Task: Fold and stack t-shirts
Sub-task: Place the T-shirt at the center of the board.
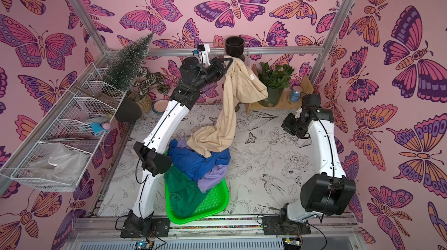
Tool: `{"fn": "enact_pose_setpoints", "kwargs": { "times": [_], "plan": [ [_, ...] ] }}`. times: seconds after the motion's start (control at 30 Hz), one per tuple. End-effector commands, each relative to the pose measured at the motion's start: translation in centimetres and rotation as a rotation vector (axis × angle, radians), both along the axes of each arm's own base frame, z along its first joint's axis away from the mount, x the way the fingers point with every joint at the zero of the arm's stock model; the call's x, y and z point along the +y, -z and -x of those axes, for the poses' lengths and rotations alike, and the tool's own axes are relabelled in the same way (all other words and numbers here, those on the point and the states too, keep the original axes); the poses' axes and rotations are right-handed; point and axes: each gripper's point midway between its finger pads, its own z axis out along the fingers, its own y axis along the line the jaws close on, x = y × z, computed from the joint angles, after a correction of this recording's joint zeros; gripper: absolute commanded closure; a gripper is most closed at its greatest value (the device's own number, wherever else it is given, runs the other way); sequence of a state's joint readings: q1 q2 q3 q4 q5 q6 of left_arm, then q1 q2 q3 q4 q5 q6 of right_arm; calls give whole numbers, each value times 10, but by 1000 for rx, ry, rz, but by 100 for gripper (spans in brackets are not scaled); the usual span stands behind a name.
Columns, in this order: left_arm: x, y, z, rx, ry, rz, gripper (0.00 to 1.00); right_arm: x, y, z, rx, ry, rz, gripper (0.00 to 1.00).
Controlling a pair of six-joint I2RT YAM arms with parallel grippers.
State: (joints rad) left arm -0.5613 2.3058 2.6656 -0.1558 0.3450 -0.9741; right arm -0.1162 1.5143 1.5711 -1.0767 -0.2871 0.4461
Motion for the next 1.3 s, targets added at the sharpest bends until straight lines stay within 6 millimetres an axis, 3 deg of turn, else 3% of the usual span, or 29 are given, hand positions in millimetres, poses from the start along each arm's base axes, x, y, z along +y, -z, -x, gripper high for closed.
{"fn": "enact_pose_setpoints", "kwargs": {
  "times": [0.0, 0.1, 0.2, 0.27, 0.37, 0.43, 0.53, 0.63, 0.67, 0.7, 0.73, 0.87, 1.03, 1.1, 1.2, 1.23, 1.27],
  "plan": [
    [-50, 106, 8, 105, 84, -251, 100, -3, 3, -2, 11, 14, 19, 100],
    [-82, 177, 26, 177, 179, -367, 100, -3, 6, -3, 23, 14, 14, 100],
    [-90, 253, 41, 296, 231, -468, 100, -2, 11, -4, 41, 14, 6, 100],
    [-80, 297, 53, 332, 224, -605, 100, -3, 13, -3, 48, 17, 12, 100],
    [-54, 328, 74, 301, 176, -822, 100, -5, 16, -3, 53, 26, 22, 100],
    [-26, 330, 82, 228, 70, -1005, 100, -5, 17, -4, 55, 27, 24, 95],
    [28, 313, 94, 57, -218, -1333, 100, -8, 19, -4, 65, 46, 34, 85],
    [66, 297, 109, -35, -459, -1542, 100, -12, 28, -5, 101, 63, 45, 72],
    [71, 295, 116, -51, -475, -1573, 100, -12, 30, -6, 108, 65, 41, 67],
    [74, 294, 124, -59, -467, -1582, 93, -10, 30, -7, 108, 64, 35, 63],
    [77, 291, 131, -56, -472, -1570, 82, -9, 31, -7, 108, 60, 26, 62],
    [80, 274, 154, 8, -406, -1441, 67, -4, 34, -8, 116, 51, 15, 57],
    [83, 261, 179, 94, -299, -1352, 57, 3, 35, -10, 117, 38, -1, 52],
    [94, 257, 192, 144, -286, -1335, 57, 6, 39, -10, 130, 32, -8, 52],
    [134, 250, 216, 242, -351, -1325, 62, 4, 43, -8, 144, 36, 2, 53],
    [153, 250, 225, 285, -392, -1316, 72, 4, 44, -7, 147, 36, 3, 54],
    [168, 254, 233, 321, -421, -1309, 90, 4, 45, -8, 150, 36, 2, 55]
  ]
}}
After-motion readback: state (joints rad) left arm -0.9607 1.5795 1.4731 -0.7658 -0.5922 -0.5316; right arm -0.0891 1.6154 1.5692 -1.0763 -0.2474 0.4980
